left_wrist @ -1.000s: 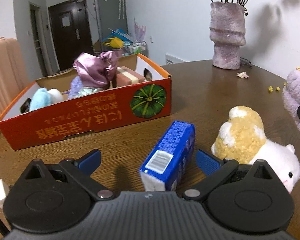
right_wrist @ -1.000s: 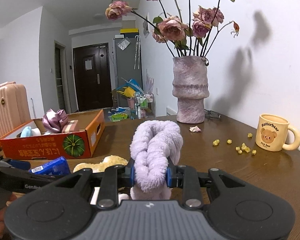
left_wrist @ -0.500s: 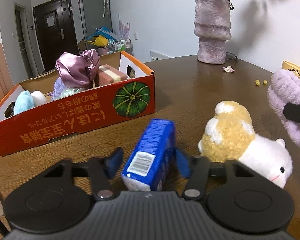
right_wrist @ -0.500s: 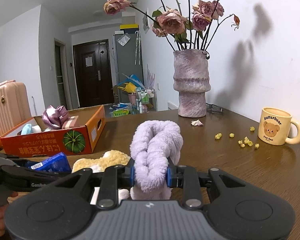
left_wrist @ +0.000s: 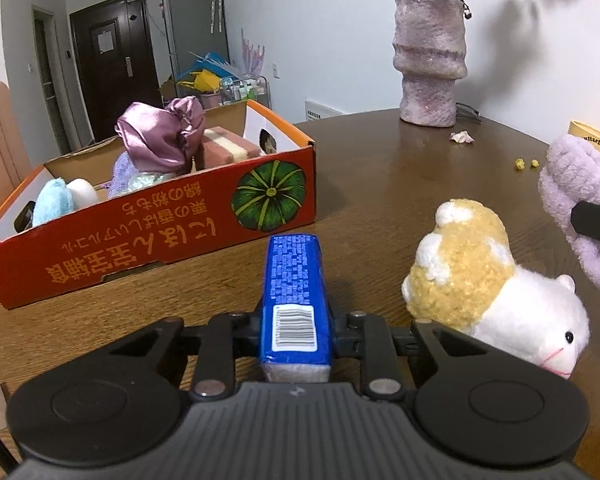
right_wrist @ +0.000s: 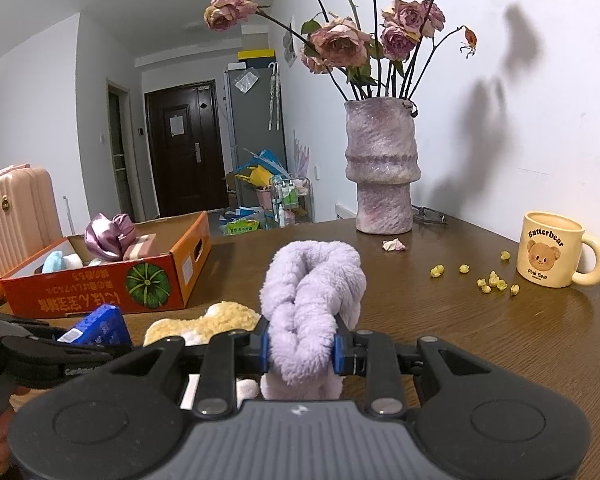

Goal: Organize soft objects
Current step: 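Grasp the milk carton with the left tool while the right tool holds the scrunchie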

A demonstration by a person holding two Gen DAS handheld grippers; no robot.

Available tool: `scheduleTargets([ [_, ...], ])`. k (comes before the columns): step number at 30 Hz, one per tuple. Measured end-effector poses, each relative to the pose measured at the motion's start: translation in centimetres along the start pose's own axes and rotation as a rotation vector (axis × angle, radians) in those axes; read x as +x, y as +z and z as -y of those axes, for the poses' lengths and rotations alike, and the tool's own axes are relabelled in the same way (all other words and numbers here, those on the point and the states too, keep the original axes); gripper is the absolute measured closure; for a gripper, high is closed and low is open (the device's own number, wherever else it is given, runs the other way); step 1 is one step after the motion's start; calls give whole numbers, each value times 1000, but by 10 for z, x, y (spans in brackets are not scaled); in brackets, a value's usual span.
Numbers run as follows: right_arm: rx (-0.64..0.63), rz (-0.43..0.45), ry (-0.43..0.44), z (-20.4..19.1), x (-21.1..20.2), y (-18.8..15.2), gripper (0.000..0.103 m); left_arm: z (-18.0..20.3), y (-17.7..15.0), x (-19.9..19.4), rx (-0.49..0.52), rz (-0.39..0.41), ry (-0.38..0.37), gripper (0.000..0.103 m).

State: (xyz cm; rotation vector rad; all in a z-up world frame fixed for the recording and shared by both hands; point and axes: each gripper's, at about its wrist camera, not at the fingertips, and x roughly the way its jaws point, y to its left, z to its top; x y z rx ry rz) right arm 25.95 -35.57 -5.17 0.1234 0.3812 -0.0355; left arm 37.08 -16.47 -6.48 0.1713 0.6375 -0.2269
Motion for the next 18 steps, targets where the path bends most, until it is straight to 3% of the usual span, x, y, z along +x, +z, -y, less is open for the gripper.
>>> scheduleTargets([
  [18, 15, 112, -72, -17, -11, 1, 76, -19, -1, -38, -102, 122, 86, 78],
])
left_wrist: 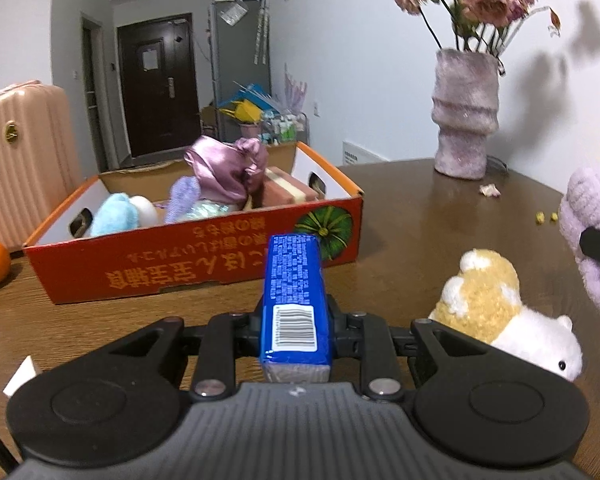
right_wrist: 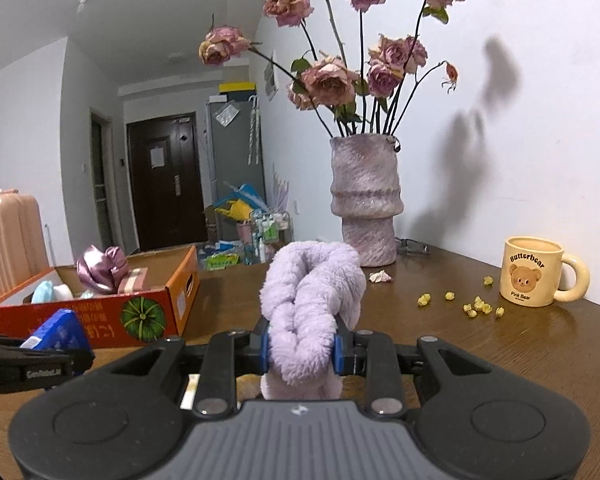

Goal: Organize soft objects
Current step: 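Grasp the milk carton with the left tool while the right tool holds the scrunchie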

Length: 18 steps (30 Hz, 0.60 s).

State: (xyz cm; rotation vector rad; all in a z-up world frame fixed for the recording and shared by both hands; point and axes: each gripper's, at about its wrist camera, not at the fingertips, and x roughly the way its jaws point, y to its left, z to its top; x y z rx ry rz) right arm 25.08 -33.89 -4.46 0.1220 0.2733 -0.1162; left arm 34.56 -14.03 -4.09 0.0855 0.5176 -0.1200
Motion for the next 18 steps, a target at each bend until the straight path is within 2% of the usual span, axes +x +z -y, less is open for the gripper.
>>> scheduleTargets([
  [11, 5, 30, -21, -39, -6, -2, 76, -31, 5, -21, -105, 46, 48, 78],
  [18, 10, 52, -1, -69, -4, -2, 76, -52, 13, -23, -156, 79, 75, 78],
])
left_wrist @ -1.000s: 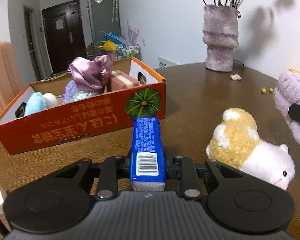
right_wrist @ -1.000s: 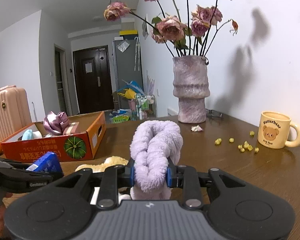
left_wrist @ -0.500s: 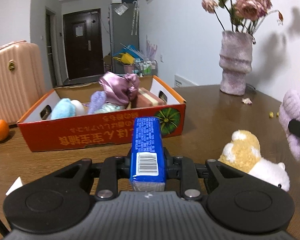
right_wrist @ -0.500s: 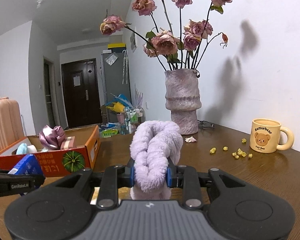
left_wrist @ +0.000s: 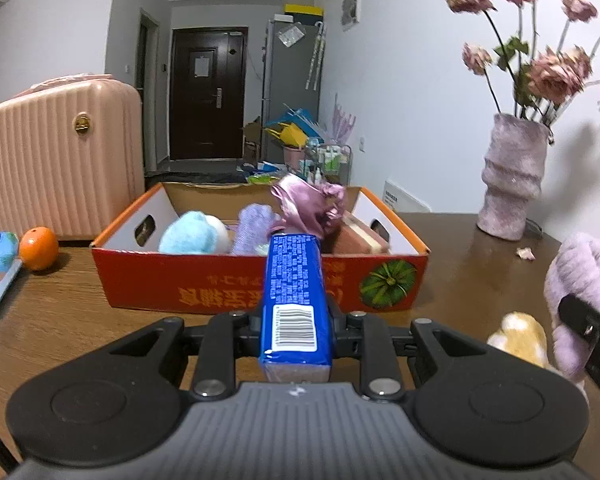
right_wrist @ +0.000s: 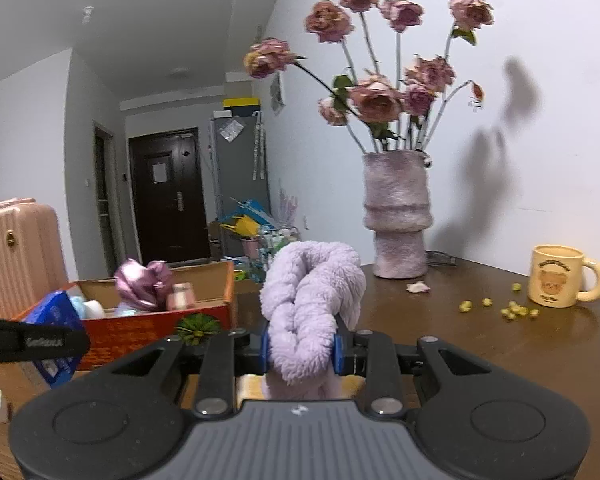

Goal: Organize soft objects
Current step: 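Grasp the milk carton with the left tool while the right tool holds the scrunchie, then carry the carton over the box with the left tool while the right carries the scrunchie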

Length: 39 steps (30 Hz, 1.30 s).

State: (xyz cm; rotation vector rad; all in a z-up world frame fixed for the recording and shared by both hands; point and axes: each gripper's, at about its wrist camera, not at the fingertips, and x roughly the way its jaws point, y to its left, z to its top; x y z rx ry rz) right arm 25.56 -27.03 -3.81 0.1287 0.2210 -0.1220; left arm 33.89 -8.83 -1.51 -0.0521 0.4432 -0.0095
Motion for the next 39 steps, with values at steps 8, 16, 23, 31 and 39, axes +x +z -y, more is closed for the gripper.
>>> scheduleTargets([
  [8, -9, 21, 33, -30, 12, 2, 76, -21, 11, 5, -54, 23, 21, 78],
  [16, -15, 30, 63, -56, 31, 5, 76, -34, 22, 13, -67, 58, 40, 78],
  [23, -11, 42, 84, -77, 52, 8, 76, -44, 34, 26, -87, 90, 51, 78],
  [31, 26, 51, 104, -94, 84, 16, 76, -53, 47, 47, -100, 107, 67, 78],
  [39, 73, 45, 124, -105, 118, 23, 76, -59, 61, 67, -100, 131, 92, 78],
])
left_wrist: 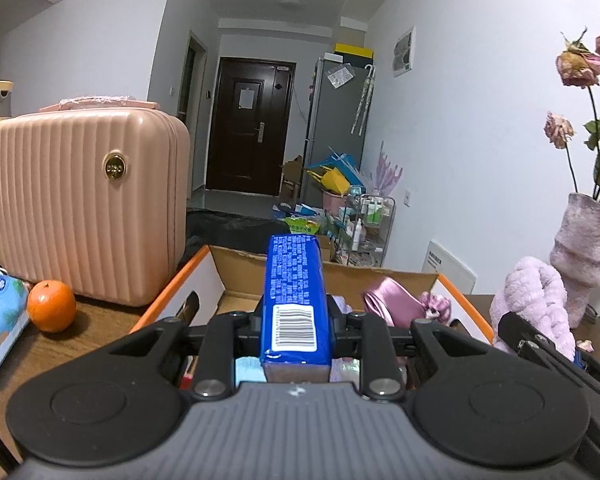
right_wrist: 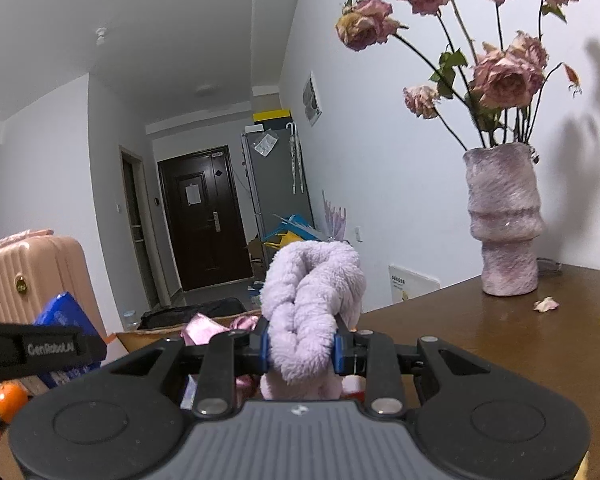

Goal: Organize soft objects
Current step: 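Carry the carton over the box with the left tool while the right carries the scrunchie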

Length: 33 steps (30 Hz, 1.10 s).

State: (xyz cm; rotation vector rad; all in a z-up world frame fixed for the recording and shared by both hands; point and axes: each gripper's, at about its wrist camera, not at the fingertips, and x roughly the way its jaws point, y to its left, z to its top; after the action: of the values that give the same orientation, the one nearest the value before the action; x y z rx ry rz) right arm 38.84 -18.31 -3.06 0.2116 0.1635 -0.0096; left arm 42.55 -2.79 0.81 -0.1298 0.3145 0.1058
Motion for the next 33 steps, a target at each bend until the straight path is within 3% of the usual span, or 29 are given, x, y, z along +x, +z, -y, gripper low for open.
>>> scheduleTargets([
  [19, 58, 17, 49, -12, 68, 16, 76, -5, 13, 51, 31, 25, 55, 78],
  [33, 64, -30, 93, -25, 112, 19, 75, -4, 12, 76, 24, 7, 99, 78],
])
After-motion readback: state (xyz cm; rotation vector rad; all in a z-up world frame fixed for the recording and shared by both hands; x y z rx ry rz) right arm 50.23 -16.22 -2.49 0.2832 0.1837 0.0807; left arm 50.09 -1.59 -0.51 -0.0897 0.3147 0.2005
